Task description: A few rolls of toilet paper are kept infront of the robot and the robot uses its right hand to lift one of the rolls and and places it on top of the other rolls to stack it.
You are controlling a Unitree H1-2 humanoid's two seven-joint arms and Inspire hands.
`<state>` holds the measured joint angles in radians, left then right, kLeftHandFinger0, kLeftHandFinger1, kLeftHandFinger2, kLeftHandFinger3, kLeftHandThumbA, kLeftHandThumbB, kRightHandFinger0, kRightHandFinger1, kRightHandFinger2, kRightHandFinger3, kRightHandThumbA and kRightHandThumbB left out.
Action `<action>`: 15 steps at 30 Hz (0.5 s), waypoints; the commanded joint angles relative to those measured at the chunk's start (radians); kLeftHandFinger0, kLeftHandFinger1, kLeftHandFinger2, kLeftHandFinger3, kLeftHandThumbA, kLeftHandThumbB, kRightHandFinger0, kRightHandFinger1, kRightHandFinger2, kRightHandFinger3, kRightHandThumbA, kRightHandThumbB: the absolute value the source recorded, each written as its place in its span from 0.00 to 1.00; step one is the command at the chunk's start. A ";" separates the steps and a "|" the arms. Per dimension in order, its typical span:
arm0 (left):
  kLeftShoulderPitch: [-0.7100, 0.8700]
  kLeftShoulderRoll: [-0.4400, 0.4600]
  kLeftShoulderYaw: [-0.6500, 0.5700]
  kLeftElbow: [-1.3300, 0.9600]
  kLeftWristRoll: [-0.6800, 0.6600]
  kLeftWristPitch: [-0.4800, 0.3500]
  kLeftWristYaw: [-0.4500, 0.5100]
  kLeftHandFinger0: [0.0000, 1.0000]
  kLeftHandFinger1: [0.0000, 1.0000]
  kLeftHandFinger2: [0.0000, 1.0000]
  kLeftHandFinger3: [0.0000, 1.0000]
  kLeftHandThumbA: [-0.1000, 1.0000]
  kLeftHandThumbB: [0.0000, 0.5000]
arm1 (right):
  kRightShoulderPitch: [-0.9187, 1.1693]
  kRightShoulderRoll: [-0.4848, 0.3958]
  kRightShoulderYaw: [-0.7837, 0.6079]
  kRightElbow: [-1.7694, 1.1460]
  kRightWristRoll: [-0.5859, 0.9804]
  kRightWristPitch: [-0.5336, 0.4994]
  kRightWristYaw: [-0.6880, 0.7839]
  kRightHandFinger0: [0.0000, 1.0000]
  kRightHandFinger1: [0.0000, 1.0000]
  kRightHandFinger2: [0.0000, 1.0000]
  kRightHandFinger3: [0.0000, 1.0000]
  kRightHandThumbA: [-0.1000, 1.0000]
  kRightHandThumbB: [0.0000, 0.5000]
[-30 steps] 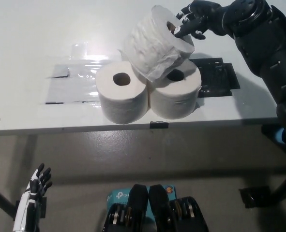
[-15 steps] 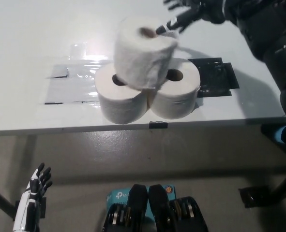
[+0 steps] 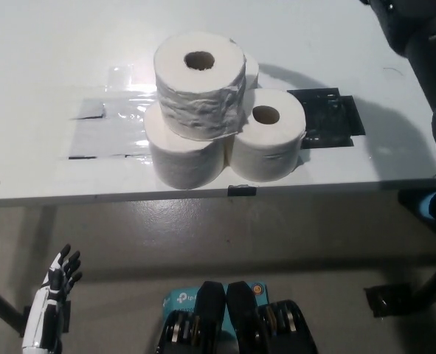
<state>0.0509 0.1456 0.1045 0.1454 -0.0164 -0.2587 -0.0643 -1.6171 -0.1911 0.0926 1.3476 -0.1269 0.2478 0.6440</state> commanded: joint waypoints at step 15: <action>-0.209 -0.006 -0.001 0.046 -0.028 0.009 0.003 1.00 1.00 1.00 1.00 1.00 0.35 | 0.142 -0.344 -0.360 -1.228 0.149 -0.034 -0.127 1.00 1.00 1.00 1.00 1.00 0.53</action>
<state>-0.0269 0.1391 0.1046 0.1668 -0.0166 -0.2536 -0.0640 -1.4729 -0.2904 -0.0710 0.8290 -0.0840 0.2340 0.5937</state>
